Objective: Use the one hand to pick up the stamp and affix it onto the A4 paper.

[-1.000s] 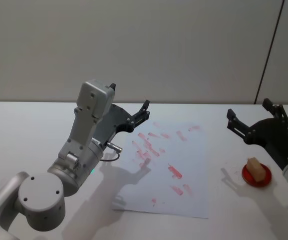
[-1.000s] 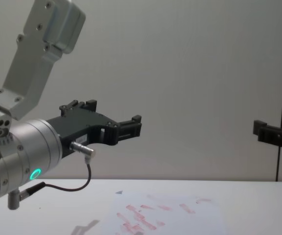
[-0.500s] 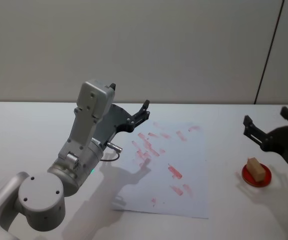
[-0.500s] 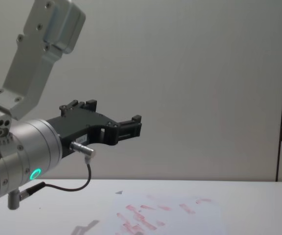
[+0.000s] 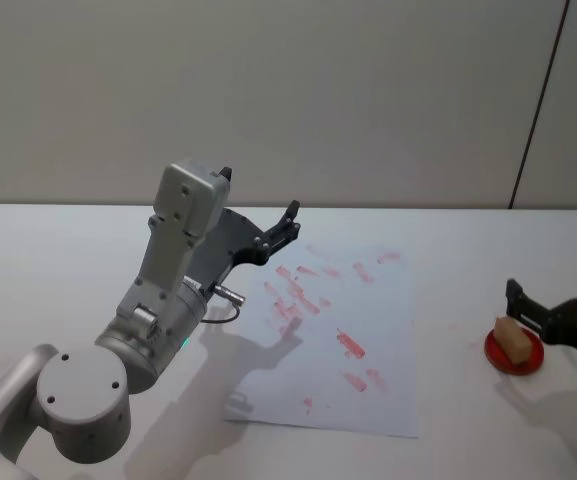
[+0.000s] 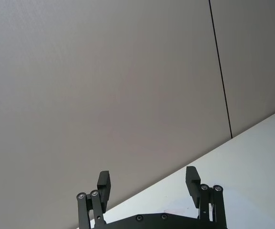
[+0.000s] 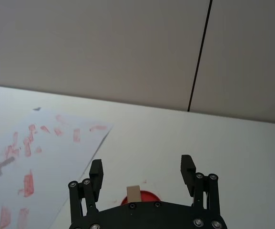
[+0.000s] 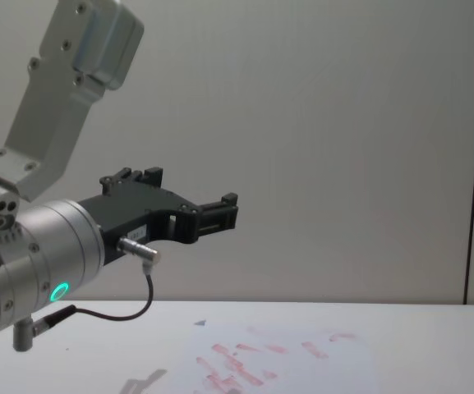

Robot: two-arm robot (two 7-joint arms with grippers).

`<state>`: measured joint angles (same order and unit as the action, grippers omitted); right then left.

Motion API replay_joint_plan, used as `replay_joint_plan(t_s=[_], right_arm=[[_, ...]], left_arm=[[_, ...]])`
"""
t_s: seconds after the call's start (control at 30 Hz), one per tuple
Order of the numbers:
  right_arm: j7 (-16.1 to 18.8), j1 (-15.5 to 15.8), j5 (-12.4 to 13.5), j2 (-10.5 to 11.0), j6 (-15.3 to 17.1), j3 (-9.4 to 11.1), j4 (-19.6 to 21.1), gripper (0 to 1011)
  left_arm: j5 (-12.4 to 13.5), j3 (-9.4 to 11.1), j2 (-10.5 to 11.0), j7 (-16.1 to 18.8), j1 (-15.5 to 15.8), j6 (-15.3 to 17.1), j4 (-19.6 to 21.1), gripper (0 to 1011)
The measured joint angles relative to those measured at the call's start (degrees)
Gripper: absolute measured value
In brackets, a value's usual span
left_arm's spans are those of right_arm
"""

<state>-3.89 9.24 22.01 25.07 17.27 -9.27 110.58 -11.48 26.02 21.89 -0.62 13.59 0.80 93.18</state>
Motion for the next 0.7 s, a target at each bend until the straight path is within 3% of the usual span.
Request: replay_joint_plan(t_s=[0.33, 0.7], right_arm=[[-1.24, -0.28, -1.14, -0.28, 6.51, -0.11, -1.05, 1001], [-0.38, -1.44, -3.34, -1.29, 9.82, -0.81, -3.38, 1001]], left_arm=[[0.00, 0.00, 0.00, 0.00, 0.00, 0.00, 0.00, 1003], [0.00, 0.00, 0.00, 0.00, 0.00, 0.00, 0.00, 1003]])
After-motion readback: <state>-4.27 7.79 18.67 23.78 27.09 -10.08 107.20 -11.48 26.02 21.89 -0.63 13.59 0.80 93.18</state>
